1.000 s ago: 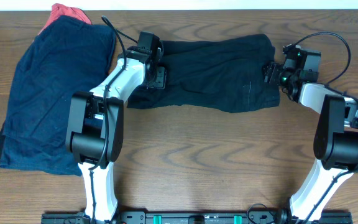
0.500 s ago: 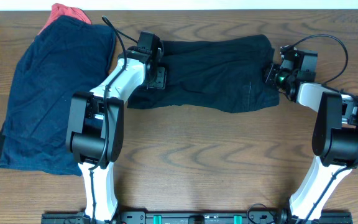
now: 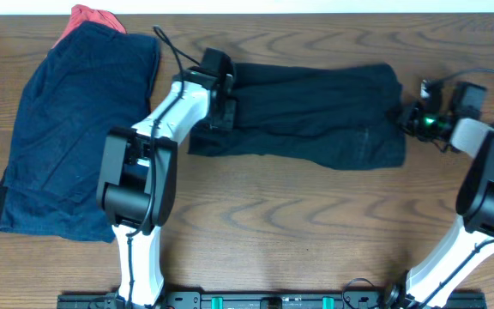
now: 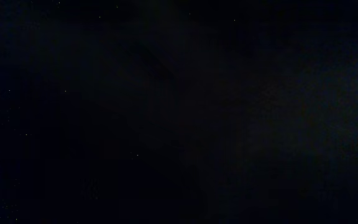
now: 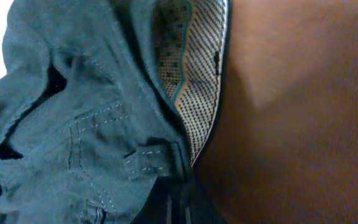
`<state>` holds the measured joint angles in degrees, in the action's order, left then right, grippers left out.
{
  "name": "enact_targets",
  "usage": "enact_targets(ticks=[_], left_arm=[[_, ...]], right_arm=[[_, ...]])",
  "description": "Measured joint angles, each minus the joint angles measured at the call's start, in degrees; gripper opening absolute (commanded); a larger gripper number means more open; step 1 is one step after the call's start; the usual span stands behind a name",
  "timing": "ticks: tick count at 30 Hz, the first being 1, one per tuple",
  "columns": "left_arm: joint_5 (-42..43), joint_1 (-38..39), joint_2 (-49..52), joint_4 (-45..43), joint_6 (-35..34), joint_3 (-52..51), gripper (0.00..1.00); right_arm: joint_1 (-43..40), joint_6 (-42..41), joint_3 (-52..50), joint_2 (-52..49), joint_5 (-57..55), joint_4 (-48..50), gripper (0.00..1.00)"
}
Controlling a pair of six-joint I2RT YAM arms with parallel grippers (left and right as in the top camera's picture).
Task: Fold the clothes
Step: 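Fold the right half of the shorts leftward onto the left half with the right gripper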
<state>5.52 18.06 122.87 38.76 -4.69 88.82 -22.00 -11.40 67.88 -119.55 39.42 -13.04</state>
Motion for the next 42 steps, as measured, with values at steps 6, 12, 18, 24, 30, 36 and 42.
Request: enact_targets(ticks=[6,12,18,24,30,36,42], left_arm=[[1.09,3.19,0.0,0.74,0.02,0.04,0.48],[0.33,5.42,0.0,0.68,0.02,0.04,0.45],[0.28,5.62,0.0,0.61,0.04,0.04,0.44],[0.26,5.62,0.0,0.35,0.04,0.04,0.43],[0.26,5.62,0.0,-0.24,0.04,0.04,0.43],[0.28,5.62,0.0,-0.17,0.24,0.04,0.64],[0.31,5.38,-0.98,3.41,0.04,0.04,0.98]], right_arm=[[-2.36,7.23,6.58,3.87,-1.97,-16.76,0.01],[0.0,11.13,13.92,10.27,-3.17,-27.36,0.01],[10.45,11.98,15.78,16.2,-3.91,-29.29,0.01],[23.37,9.44,15.82,16.9,-5.77,-29.07,0.01],[33.64,4.83,15.82,16.9,-8.79,-23.45,0.01],[41.27,-1.2,15.82,16.9,-14.38,-17.9,0.01],[44.76,-4.74,15.82,16.9,-17.42,-15.8,0.01]])
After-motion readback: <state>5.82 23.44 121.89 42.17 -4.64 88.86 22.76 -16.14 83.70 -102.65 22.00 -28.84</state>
